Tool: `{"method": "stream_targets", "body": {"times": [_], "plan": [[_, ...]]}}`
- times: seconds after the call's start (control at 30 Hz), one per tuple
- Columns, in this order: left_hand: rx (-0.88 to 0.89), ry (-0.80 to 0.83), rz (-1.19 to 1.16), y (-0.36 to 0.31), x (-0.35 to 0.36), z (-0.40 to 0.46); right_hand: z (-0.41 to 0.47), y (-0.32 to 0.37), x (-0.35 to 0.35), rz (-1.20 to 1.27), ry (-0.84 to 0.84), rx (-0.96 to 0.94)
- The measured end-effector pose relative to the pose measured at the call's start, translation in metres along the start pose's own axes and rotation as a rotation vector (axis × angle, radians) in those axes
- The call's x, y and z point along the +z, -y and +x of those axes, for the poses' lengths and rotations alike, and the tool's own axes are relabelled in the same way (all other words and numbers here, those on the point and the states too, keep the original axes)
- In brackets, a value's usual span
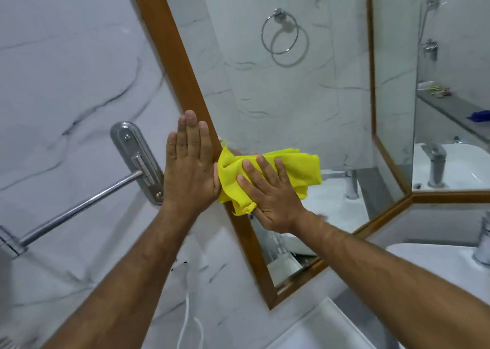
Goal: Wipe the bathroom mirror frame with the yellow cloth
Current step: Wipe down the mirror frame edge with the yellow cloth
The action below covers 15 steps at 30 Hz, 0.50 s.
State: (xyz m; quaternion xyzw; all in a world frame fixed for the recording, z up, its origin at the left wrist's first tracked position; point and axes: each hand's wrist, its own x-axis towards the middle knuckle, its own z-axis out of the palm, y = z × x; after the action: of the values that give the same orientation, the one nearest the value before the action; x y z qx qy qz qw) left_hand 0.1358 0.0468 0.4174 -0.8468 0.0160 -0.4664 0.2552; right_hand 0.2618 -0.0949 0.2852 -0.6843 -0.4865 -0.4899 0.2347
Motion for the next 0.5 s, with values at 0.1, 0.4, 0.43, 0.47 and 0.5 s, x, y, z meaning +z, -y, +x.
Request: {"method": "stream_targets", "body": {"times": [0.1, 0.4, 0.43, 0.47, 0.5], "plan": [[0.012, -0.003, 0.028, -0.007, 0.017, -0.019, -0.057, 0.008, 0.02, -0.015, 0.061, -0.029], [0.076, 0.02, 0.034, -0.024, 0.032, -0.058, -0.076, 0.007, 0.016, 0.03, 0.14, -0.037], [0.081, 0.019, 0.035, -0.024, 0.035, -0.061, -0.076, 0.009, 0.02, 0.045, 0.124, -0.012], [0.084, 0.016, 0.037, -0.024, 0.038, -0.064, -0.082, 0.013, 0.026, 0.062, 0.115, 0.019], [0.085, 0.009, 0.046, -0.023, 0.042, -0.065, -0.09, 0.019, 0.034, 0.071, 0.109, 0.045]]}}
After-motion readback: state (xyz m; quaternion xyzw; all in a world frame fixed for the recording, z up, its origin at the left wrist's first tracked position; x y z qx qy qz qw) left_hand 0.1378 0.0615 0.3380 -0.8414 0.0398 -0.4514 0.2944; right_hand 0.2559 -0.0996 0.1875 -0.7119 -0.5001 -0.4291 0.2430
